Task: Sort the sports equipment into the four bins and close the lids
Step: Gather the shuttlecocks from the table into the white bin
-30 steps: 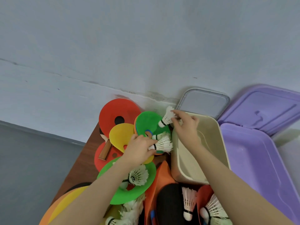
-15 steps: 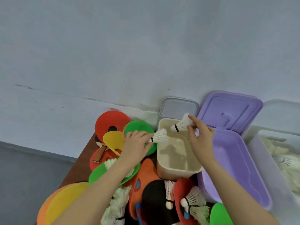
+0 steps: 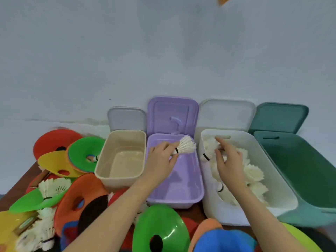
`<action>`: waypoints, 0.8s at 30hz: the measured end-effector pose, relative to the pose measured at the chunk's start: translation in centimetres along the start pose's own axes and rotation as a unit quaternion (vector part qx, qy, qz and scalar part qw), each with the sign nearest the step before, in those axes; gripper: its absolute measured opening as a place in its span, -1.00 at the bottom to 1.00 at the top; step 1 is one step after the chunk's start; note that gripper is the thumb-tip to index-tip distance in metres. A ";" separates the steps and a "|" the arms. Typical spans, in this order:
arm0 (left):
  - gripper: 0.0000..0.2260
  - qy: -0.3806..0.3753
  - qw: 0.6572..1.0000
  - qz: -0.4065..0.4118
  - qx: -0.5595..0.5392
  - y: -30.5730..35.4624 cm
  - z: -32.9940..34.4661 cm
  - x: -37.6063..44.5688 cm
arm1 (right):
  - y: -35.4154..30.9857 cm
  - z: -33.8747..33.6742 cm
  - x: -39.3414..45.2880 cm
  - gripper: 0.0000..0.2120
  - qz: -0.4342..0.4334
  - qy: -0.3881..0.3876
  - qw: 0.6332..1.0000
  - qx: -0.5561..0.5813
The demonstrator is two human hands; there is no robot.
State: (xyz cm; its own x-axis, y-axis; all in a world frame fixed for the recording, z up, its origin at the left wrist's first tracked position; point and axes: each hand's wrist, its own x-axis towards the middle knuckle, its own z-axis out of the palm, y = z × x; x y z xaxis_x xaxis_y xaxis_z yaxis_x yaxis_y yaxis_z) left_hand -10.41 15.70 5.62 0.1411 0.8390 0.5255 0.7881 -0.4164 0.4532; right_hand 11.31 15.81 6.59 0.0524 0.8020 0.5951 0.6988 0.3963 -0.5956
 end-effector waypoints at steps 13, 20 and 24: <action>-0.63 -0.101 0.994 -0.015 0.026 11.6 12.3 3.2 | 10.7 -10.5 -0.2 -0.69 0.069 0.031 0.992 -0.104; -0.66 -0.197 0.980 -0.004 0.022 12.1 13.8 4.1 | 13.1 -12.2 -0.9 -0.72 0.054 -0.023 0.996 -0.070; -0.56 -0.198 0.979 0.015 -0.055 12.3 14.1 3.9 | 13.9 -12.4 -2.5 -0.74 -0.004 -0.119 0.987 -0.110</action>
State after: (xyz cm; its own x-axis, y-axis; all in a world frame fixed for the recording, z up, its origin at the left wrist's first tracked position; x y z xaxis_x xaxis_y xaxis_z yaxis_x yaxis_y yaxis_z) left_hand 8.29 18.80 3.09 0.4018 0.8864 0.2299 0.7138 -0.4604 0.5278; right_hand 29.78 13.73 3.48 -0.1040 0.8916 0.4406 0.8377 0.3173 -0.4445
